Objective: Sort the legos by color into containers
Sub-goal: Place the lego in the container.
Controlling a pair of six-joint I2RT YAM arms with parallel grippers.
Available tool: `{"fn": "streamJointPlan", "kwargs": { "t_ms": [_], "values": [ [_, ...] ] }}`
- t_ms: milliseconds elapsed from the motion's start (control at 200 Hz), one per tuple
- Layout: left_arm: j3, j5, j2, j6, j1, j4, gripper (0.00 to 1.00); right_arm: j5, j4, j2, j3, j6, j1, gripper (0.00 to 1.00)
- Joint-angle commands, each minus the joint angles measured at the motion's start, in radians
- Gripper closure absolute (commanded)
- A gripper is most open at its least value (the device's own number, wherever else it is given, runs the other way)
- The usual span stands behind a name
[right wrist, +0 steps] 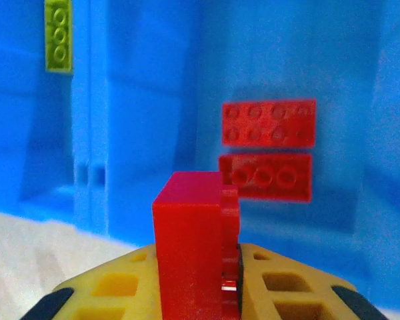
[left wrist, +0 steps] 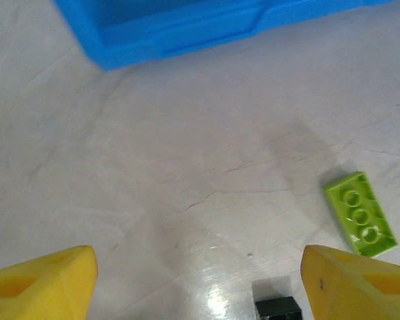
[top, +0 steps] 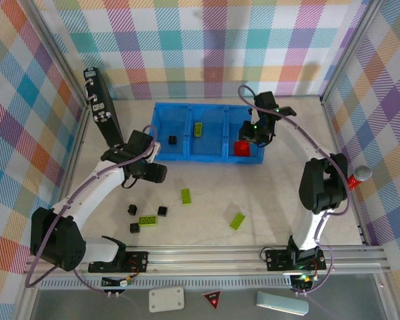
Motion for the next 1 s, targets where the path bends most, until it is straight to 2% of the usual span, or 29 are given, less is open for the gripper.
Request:
{"fn": "streamJointPlan", "kwargs": {
  "t_ms": [0, 300, 500, 995],
  "values": [
    [-0.028, 0.036, -0.051, -0.062, 0.051, -0.075, 0.19, 0.021, 0.017, 0.086, 0.088, -0.029, -0.003, 0.73],
    [-0.031, 0.011, -0.086, -0.040, 0.079, -0.116, 0.17, -0.078, 0.064, 0.281, 0.231, 0.026, -0.003, 0.72],
    [-0.021, 0.076, -0.072, -0.073, 0.079, -0.131, 0.19, -0.148, 0.113, 0.338, 0.226, 0.063, -0.005, 0.71],
    [-0.025, -0.093, 0.044, -0.306, 0.082, -0.189, 0.20, -0.187, 0.130, 0.335, 0.193, 0.089, -0.005, 0.58]
  ]
}}
